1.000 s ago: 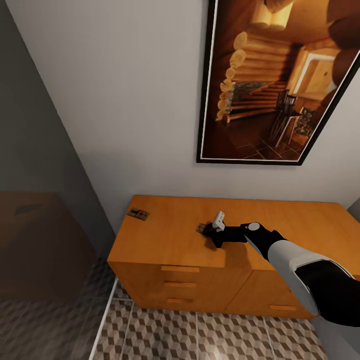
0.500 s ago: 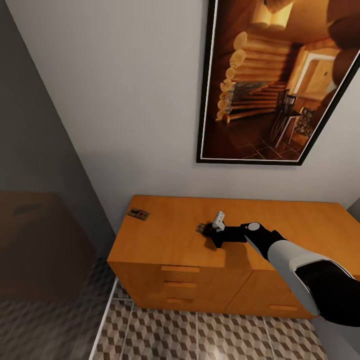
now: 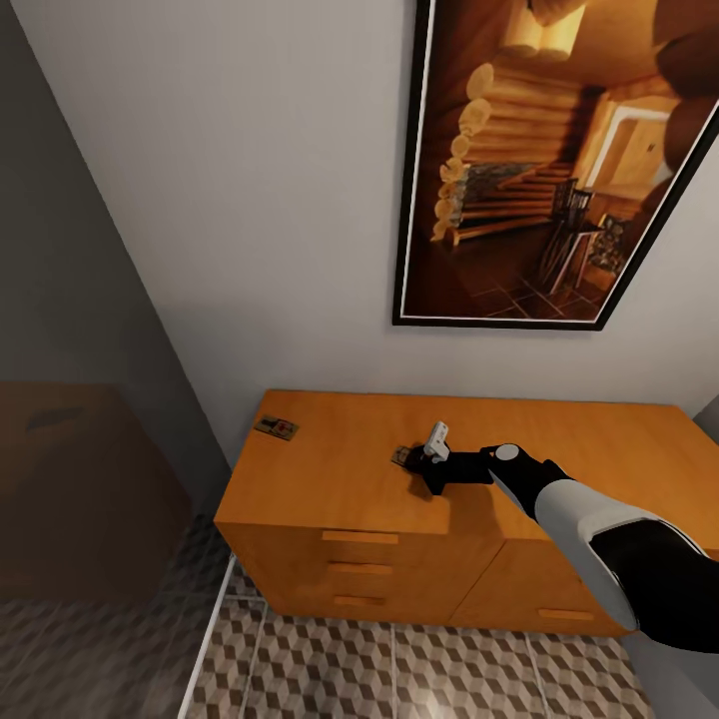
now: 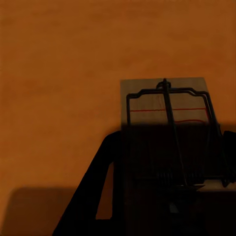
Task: Take the four mousetraps from the cabinet in the bathroom and place them on the bathroom floor. Make sure all four end up on the same floor surface, and ensure that at least two of them are either under or directly next to the same bathroom sink.
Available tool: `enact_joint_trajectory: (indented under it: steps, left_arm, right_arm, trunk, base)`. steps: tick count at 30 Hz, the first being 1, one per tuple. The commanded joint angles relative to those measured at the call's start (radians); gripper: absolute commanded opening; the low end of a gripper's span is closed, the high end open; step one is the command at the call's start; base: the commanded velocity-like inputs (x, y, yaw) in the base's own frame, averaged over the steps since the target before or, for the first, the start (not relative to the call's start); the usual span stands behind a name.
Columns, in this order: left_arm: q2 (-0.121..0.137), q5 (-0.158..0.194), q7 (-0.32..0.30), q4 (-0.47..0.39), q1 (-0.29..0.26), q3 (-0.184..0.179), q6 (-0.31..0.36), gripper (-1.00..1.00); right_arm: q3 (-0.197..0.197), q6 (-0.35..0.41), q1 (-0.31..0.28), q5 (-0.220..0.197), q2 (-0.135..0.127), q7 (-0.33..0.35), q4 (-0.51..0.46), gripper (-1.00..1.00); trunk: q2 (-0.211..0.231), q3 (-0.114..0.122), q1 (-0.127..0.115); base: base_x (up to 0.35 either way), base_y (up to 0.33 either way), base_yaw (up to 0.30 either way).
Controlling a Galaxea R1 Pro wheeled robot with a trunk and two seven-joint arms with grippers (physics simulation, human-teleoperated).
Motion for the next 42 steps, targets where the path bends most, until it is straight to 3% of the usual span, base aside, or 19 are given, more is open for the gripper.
enact_joint_trajectory:
  steps: [1,25,39,42]
  left_arm:
    - [-0.001,0.004,0.002,0.003,-0.002,-0.009,-0.005,1.00]
    - [-0.001,0.004,0.002,0.003,-0.002,-0.009,-0.005,1.00]
    - [-0.001,0.004,0.002,0.003,-0.002,-0.009,-0.005,1.00]
    - [-0.001,0.004,0.002,0.003,-0.002,-0.009,-0.005,1.00]
  right_arm:
    - [0.024,-0.004,0.000,0.028,-0.001,0.002,0.062,-1.00]
    - [0.015,0.041,0.000,0.023,-0.003,0.058,0.043,-1.00]
    - [0.014,0.126,0.000,0.001,-0.006,0.099,0.004,-1.00]
    - [0.014,0.175,0.000,-0.001,-0.007,0.108,-0.028,-1.00]
  trunk:
    - [-0.001,-0.002,0.001]
    - [-0.001,-0.002,0.001]
    - [-0.001,-0.002,0.001]
    - [-0.001,-0.002,0.001]
  base:
    - [0.000,0.000,0.000]
    - [0.000,0.000,0.000]
    - [0.000,0.000,0.000]
    - [0.000,0.000,0.000]
